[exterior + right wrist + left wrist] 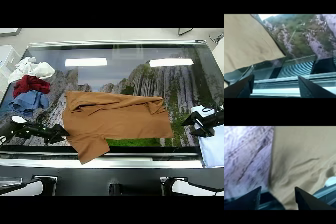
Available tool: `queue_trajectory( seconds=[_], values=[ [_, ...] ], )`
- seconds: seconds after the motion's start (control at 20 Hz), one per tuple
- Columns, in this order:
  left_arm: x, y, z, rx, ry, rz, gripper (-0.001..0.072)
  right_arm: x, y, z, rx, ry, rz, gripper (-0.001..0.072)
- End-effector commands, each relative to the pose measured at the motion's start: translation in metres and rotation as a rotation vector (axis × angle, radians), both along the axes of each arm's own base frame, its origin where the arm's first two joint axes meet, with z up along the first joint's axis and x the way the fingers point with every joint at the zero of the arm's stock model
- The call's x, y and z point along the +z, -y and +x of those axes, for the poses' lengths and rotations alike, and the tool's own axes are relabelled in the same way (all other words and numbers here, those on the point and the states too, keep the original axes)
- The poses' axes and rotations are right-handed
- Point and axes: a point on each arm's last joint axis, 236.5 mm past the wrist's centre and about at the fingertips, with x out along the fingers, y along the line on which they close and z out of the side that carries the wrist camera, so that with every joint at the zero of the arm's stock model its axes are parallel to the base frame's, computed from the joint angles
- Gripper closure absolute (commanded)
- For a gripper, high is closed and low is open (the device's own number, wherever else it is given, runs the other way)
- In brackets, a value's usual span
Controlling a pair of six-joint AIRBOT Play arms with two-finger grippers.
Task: Fold the clothes and pants, and hang the long-sleeved shirts on hangers.
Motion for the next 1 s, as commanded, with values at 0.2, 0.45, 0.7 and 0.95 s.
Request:
queue_trajectory(
  seconds=[0.2,0.45,0.7,0.95],
  values=[
    [-0.014,0.018,0.008,0.012,0.024,0.016,0.068,-0.008,-0.003,-0.004,0.016,-0.001,0.002,0.0119],
    [0.007,0.018,0.02,-0.018,0.064,-0.002,0.0684,-0.054,-0.039,-0.008,0.098,-0.016,-0.003,0.007],
    [0.019,0.017,0.025,-0.021,0.107,0.005,0.0684,-0.072,-0.047,-0.002,0.074,-0.031,0.044,0.0111],
    [0.023,0.017,0.027,-0.02,0.121,0.009,0.0683,-0.075,-0.055,0.019,0.006,0.028,0.085,0.0246]
  ],
)
